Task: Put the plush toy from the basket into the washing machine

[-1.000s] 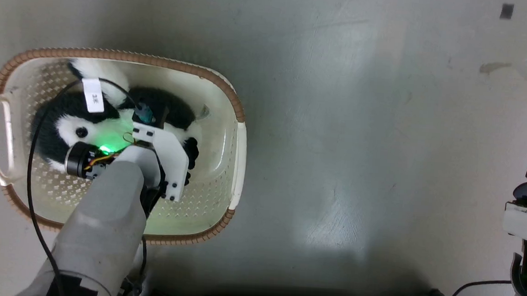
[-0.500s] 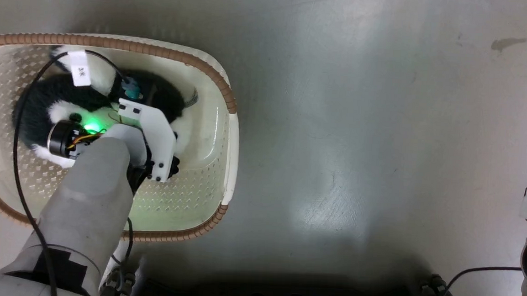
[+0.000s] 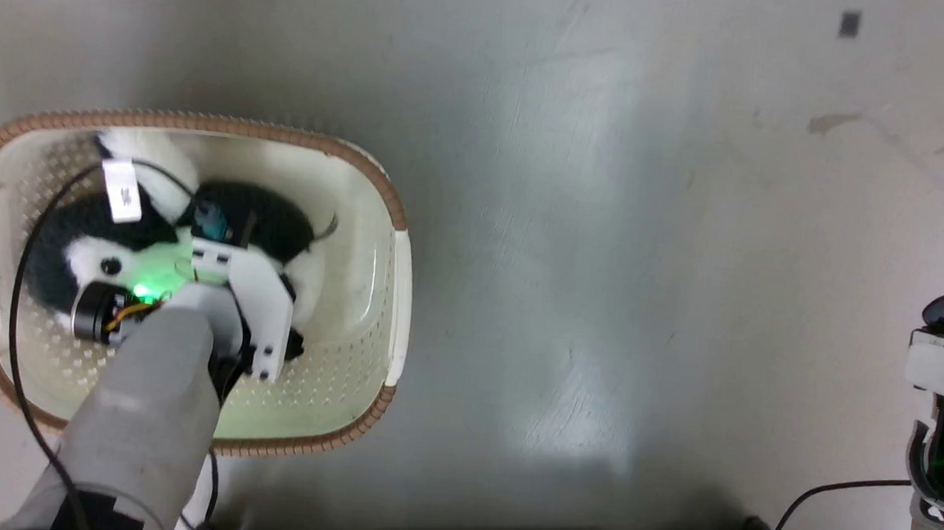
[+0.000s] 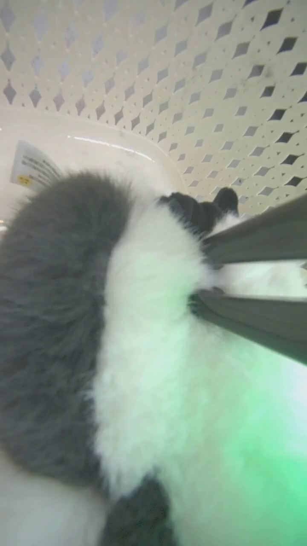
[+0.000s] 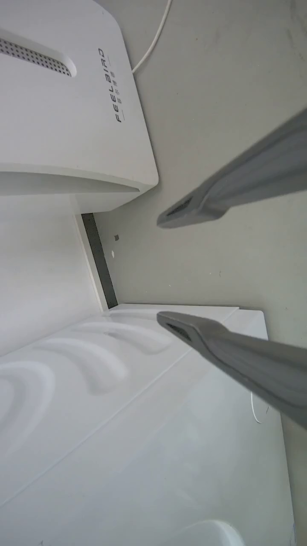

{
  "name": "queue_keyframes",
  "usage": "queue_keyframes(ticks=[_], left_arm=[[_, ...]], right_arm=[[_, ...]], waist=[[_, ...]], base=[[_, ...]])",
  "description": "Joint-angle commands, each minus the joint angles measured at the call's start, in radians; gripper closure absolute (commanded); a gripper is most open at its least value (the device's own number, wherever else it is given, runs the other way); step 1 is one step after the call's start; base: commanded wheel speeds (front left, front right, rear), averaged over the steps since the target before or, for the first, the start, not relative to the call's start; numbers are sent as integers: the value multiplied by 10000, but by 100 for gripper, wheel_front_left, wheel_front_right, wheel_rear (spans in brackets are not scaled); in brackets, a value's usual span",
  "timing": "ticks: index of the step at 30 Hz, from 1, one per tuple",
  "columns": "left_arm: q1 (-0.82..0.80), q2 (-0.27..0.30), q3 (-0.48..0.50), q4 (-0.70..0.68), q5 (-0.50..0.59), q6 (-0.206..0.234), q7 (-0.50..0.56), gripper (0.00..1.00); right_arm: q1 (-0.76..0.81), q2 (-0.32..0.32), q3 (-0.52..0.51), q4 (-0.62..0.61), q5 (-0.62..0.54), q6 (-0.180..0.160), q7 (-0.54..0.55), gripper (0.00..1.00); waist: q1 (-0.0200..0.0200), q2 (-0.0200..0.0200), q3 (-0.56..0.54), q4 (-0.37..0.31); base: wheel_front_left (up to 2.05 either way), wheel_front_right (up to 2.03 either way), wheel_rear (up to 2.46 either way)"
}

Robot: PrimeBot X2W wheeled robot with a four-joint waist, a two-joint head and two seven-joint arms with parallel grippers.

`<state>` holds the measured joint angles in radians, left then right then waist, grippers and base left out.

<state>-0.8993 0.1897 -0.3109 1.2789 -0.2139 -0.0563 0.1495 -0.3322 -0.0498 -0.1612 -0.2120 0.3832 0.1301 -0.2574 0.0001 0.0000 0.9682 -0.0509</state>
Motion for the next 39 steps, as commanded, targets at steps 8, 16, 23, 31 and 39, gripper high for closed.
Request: queue_keyframes(ticks=[8,16,23,31,39], left_arm=[[808,55,-109,119,-173,-277,-666,100],[1367,-26,-284,119,-270,-491,-1700,100],[1876,-246,-399,106,-477,-655,-2818,100],[2398,-457,-484,-189,-691,-709,-3864,100],[2880,-351,-254,-2023,-750,-447,-4106,100]], right_arm=[[221,-4,27,520,208,6,-44,0],[782,-4,-26,825,239,6,-44,0],[1541,-4,-62,1086,212,6,-44,0],[2345,-4,-43,1277,243,6,-44,0],[2847,-4,-85,1408,289,6,-44,0]], waist=[[-1,0,-1840,48],[-1,0,-3536,359],[-1,0,-5108,767],[-1,0,-6439,1170],[-1,0,-7316,1420]], base=[[0,0,0],[0,0,0],[0,0,0],[0,0,0],[0,0,0]])
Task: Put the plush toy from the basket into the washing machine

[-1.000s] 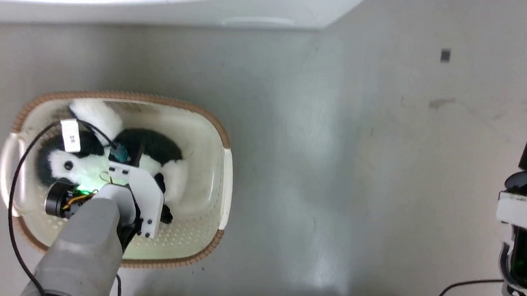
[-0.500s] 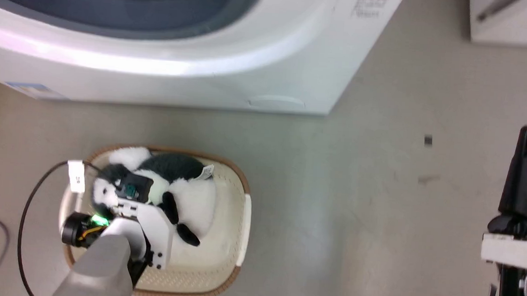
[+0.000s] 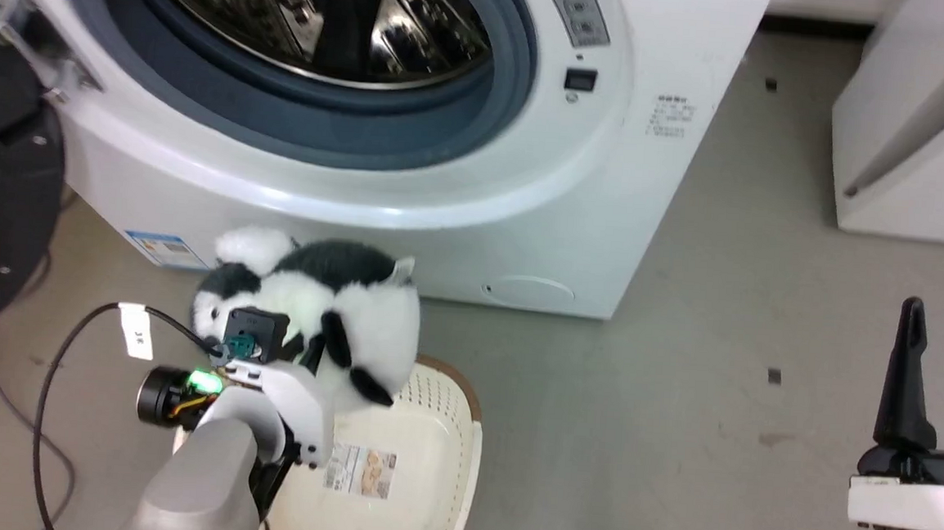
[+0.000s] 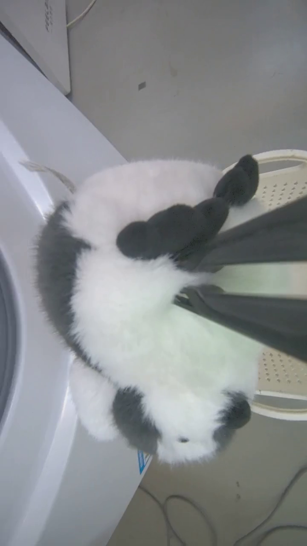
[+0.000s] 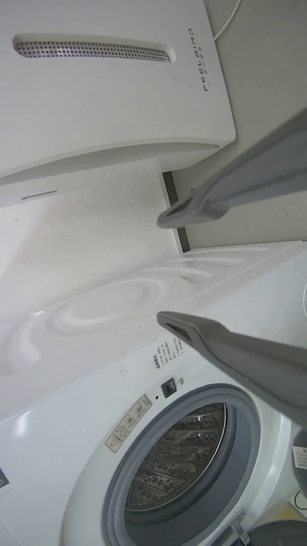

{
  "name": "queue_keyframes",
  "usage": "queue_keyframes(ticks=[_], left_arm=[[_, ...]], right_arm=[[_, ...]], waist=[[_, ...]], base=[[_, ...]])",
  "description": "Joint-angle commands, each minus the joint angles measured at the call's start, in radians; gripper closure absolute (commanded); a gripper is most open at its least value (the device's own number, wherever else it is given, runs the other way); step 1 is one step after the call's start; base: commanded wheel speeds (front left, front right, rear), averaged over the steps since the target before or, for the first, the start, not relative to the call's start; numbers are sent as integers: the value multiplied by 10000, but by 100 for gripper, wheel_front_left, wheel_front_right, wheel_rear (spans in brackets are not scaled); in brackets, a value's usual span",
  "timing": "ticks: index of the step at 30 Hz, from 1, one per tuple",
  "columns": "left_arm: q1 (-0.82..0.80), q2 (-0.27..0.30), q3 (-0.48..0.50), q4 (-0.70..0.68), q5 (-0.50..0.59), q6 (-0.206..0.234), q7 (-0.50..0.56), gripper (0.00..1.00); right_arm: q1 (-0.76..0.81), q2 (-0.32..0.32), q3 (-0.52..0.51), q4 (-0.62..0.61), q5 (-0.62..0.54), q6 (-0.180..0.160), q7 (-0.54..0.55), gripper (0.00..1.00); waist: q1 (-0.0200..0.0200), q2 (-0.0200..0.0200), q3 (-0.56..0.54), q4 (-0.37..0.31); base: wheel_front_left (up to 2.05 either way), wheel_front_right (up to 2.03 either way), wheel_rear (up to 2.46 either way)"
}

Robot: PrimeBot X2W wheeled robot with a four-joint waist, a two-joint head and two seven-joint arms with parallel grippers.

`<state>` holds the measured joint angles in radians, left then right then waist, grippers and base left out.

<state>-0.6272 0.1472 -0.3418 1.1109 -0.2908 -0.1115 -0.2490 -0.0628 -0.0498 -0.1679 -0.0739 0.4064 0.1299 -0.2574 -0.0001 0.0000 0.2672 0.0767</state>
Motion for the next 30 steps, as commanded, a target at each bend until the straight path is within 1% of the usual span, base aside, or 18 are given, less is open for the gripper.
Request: queue_keyframes(ticks=[1,9,15,19,24,27,28,30], left_arm=[[281,101,105,-745,51,207,-122,100],[962,263,493,-3412,338,690,-126,100],[675,299,861,-4509,551,1023,-127,100],[64,286,1090,-4843,653,1129,-127,100],[-1162,471,1343,-4964,861,1259,-127,100],[-2066,721,1293,-4826,1180,1266,-127,100],[-2066,721,1293,-4826,1180,1266,-127,100],[-2688,987,1315,-4685,1355,1275,-127,100]], right_arm=[[213,-4,-14,33,63,8,-44,0],[500,-4,96,11,88,8,-44,0],[404,-4,204,-70,103,8,-44,0],[159,-4,213,-137,124,8,-44,0],[-318,-4,199,-284,106,8,-44,0],[-647,-4,175,-351,131,8,-44,0],[-647,-4,175,-351,131,8,-44,0],[-910,-4,205,-405,223,8,-44,0]], waist=[[1,0,-389,160],[1,0,-729,136],[1,0,-470,-120],[1,0,68,-441],[1,0,1152,-952],[1,0,1829,-1280],[1,0,1829,-1280],[1,0,2365,-1587]], base=[[0,0,0],[0,0,0],[0,0,0],[0,0,0],[0,0,0],[0,0,0],[0,0,0],[0,0,0]])
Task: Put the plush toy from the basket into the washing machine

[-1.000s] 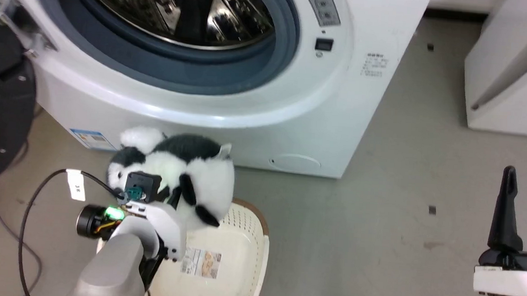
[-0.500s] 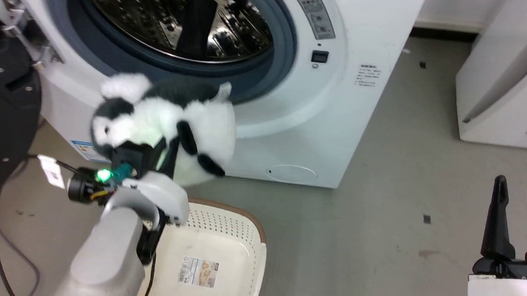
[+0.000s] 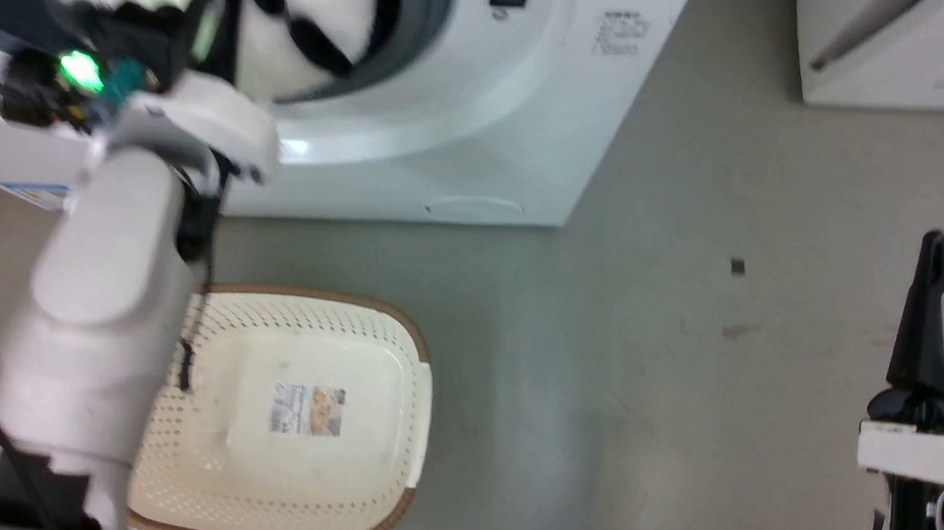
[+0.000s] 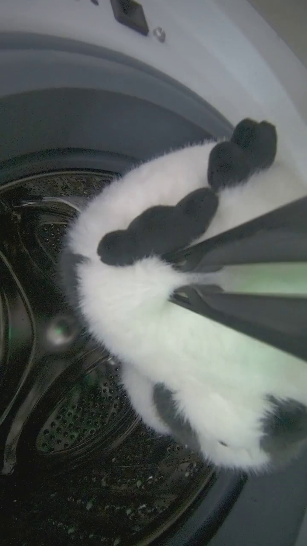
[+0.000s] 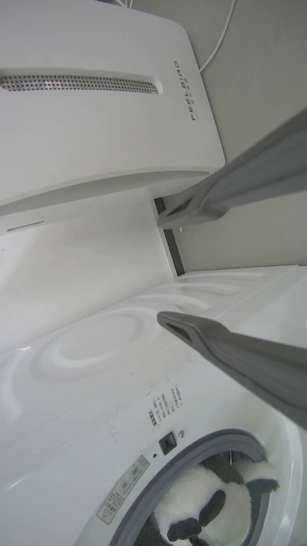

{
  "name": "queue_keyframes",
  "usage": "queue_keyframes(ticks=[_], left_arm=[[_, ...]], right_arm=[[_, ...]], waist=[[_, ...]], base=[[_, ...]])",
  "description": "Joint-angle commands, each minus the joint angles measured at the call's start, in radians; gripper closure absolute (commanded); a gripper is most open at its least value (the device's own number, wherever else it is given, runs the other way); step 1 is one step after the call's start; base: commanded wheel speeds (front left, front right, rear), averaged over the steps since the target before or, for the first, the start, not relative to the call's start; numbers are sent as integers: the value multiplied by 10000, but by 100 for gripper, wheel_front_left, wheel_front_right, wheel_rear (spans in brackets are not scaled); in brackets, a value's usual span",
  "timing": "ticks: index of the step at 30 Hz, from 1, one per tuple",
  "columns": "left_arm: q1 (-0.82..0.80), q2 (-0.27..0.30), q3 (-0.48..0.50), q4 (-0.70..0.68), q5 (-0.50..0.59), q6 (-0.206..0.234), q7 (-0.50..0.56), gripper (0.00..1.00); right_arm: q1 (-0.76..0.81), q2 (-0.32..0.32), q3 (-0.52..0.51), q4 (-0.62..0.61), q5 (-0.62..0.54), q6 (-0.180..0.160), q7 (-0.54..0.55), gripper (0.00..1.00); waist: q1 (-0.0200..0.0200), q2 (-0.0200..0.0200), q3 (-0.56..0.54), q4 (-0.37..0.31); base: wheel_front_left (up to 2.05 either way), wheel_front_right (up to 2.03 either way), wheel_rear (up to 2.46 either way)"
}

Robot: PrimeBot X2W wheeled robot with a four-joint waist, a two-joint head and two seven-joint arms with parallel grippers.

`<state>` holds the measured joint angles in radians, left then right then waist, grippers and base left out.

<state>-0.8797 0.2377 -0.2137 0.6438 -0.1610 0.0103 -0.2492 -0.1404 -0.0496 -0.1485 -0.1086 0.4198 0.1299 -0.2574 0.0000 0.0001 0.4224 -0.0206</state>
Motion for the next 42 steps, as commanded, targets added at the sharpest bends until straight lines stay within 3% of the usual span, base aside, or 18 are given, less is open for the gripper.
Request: queue_keyframes(ticks=[1,10,17,30,31,32,33,37,42], left_arm=[[-489,243,19,73,178,64,-125,100],[-3589,1321,431,1244,416,289,-92,100],[-5616,1749,682,2031,288,304,-26,100],[-7790,1691,579,3503,302,634,6,100],[-7805,1670,563,3602,301,659,-10,94],[-7790,1651,512,3693,327,653,-27,34],[-7751,1620,476,3759,322,605,-45,0],[-7193,1406,454,3924,179,472,-106,0],[-5602,1029,568,3526,0,653,-121,0]], right_arm=[[-262,-6,9,-90,148,8,-44,0],[-1090,-6,-32,-248,732,8,-44,0],[-1258,-6,96,-360,1026,8,-44,0],[-1300,-6,-84,-464,1051,8,-44,0],[-1312,-6,-77,-447,1034,8,-44,0],[-1322,-6,-72,-431,1014,8,-44,0],[-1336,-6,-59,-424,992,8,-44,0],[-1370,-6,-78,-372,895,8,-44,0],[-1199,-6,26,-247,567,8,-44,0]], waist=[[0,-1,1067,-746],[0,-1,3066,-1594],[0,-1,3949,-1977],[0,-1,4683,-1878],[0,-1,4684,-1841],[0,-1,4669,-1792],[0,-1,4636,-1746],[0,-1,4289,-1529],[0,-1,3398,-1211]], base=[[0,0,0],[0,0,0],[0,0,0],[0,0,0],[0,0,0],[0,0,0],[0,0,0],[0,0,0],[0,0,0]])
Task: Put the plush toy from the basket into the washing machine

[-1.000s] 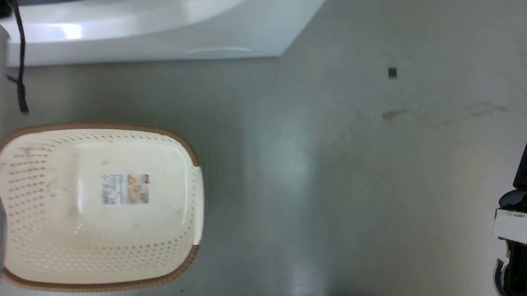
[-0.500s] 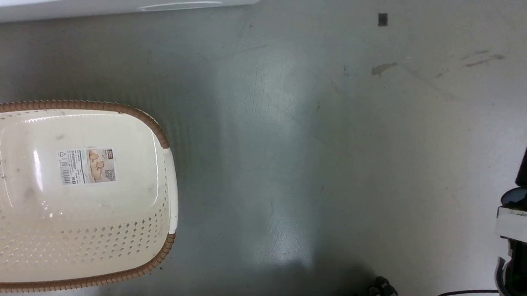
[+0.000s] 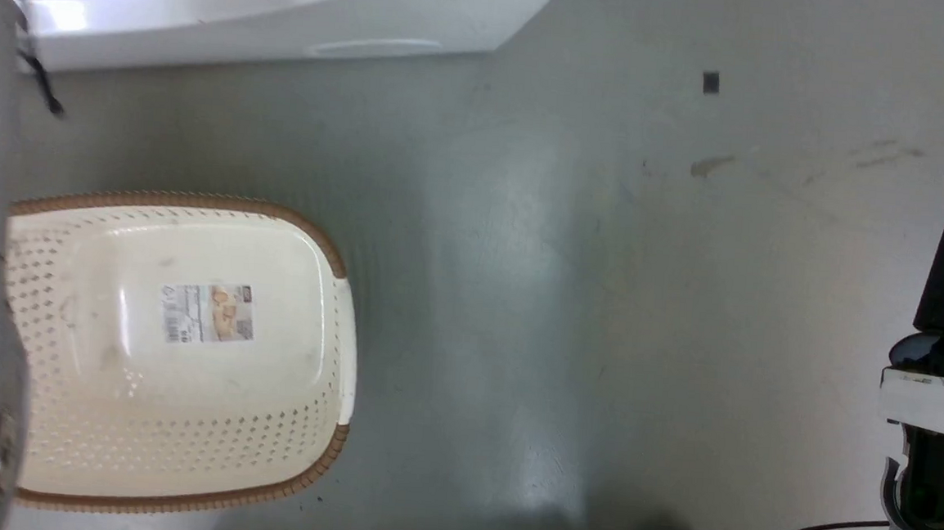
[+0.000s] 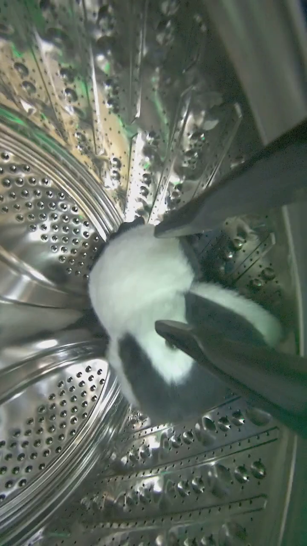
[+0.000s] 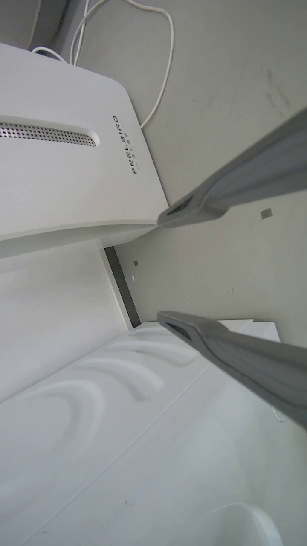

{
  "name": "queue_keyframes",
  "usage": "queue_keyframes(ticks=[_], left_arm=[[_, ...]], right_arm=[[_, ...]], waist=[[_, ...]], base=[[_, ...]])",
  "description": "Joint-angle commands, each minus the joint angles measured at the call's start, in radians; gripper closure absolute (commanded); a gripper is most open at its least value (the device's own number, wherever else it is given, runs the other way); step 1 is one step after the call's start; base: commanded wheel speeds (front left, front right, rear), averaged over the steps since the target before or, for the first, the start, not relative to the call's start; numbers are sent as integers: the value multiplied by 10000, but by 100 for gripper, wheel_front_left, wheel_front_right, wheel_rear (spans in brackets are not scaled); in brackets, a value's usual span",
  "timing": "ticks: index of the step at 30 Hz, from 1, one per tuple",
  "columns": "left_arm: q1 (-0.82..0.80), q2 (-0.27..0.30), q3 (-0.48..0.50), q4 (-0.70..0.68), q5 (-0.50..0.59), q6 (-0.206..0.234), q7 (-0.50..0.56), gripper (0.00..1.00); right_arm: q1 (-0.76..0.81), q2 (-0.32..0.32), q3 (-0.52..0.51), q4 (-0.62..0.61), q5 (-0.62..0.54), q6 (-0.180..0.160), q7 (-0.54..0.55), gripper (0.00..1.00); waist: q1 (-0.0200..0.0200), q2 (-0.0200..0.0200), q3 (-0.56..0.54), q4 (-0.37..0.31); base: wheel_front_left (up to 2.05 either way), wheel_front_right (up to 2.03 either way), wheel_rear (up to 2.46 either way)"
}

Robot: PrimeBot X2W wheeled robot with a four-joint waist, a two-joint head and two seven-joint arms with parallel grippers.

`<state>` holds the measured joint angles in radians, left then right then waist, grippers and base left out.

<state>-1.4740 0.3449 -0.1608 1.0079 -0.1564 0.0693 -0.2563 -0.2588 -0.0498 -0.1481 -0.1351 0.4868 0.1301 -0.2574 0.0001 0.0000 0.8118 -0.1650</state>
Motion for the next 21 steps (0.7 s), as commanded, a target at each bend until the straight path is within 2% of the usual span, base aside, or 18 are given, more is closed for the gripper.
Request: queue_keyframes(ticks=[1,9,17,21], left_arm=[[724,-102,76,-286,-76,97,-51,0],[4059,-647,544,-2471,-222,437,-53,0],[7357,-1393,400,-4558,239,650,-54,0],[8744,-1627,342,-5499,473,744,-54,0]], right_arm=[[17,-4,23,43,-158,6,-44,0],[499,-4,-40,334,-693,6,-44,0],[1311,-4,229,465,-2039,6,-44,0],[1689,-4,261,595,-2311,6,-44,0]], waist=[[-1,0,-690,296],[-1,0,-2410,891],[-1,0,-4241,1544],[-1,0,-5194,1771]], base=[[0,0,0],[0,0,0],[0,0,0],[0,0,0]])
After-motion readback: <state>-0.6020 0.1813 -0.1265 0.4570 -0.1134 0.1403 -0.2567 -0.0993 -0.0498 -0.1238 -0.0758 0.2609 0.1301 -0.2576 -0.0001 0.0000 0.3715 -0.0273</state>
